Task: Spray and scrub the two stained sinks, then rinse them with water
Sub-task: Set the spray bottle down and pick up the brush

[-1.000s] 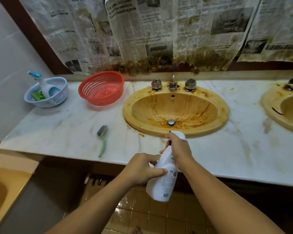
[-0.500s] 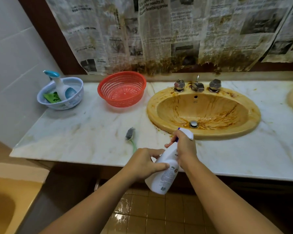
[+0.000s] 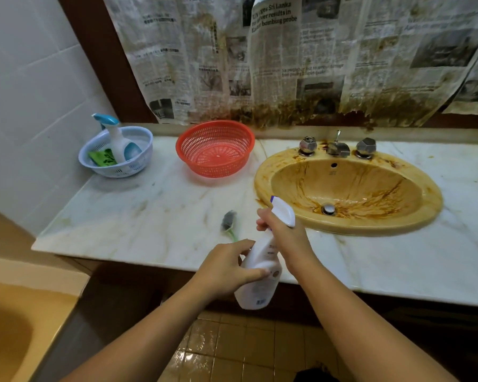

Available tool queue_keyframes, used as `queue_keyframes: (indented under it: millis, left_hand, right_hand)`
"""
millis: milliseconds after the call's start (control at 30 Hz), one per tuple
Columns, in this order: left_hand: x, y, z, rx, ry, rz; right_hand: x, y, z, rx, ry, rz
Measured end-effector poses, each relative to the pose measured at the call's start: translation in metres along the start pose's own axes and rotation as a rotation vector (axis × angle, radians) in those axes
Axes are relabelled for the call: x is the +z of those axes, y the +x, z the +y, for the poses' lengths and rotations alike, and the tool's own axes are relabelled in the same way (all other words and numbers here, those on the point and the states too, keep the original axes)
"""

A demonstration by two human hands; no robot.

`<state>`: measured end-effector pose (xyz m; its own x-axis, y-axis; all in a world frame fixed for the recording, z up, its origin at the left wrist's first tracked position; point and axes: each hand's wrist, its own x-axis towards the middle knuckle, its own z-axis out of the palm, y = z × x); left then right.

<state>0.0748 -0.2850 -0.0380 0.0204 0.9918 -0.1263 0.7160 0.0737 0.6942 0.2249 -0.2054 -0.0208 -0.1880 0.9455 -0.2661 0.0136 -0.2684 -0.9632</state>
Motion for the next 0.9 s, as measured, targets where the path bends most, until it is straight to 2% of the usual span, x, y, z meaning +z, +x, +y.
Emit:
queue_keyframes:
  millis: [167, 333, 467, 600, 767, 900]
  left_hand:
    - [-0.023, -0.012, -0.015, -0.022, -0.148, 0.162]
    - [-0.041, -0.011, -0.026, -0.060, -0.219, 0.354]
    - [-0.049, -0.003, -0.035, -0.124, -0.236, 0.461]
    - [-0.050, 0.003, -0.044, -0.185, -0.234, 0.540]
    - [-0.049, 0.014, -0.050, -0.248, -0.233, 0.631]
    - [-0.046, 0.023, -0.059, -0.289, -0.224, 0.649]
  right_hand:
    - [0.019, -0.004, -0.009, -0.161, -0.167, -0.155]
    - [0.035, -0.003, -0.003, -0.288, -0.275, -0.168]
    - [0.041, 0.000, 0.009, -0.233, -0.300, -0.216]
    - [0.046, 0.010, 0.022, -0.154, -0.365, -0.185]
    - [0.049, 0.037, 0.052, -0.067, -0.584, -0.100]
    - [0.056, 0.055, 0.068, -0.046, -0.748, -0.104]
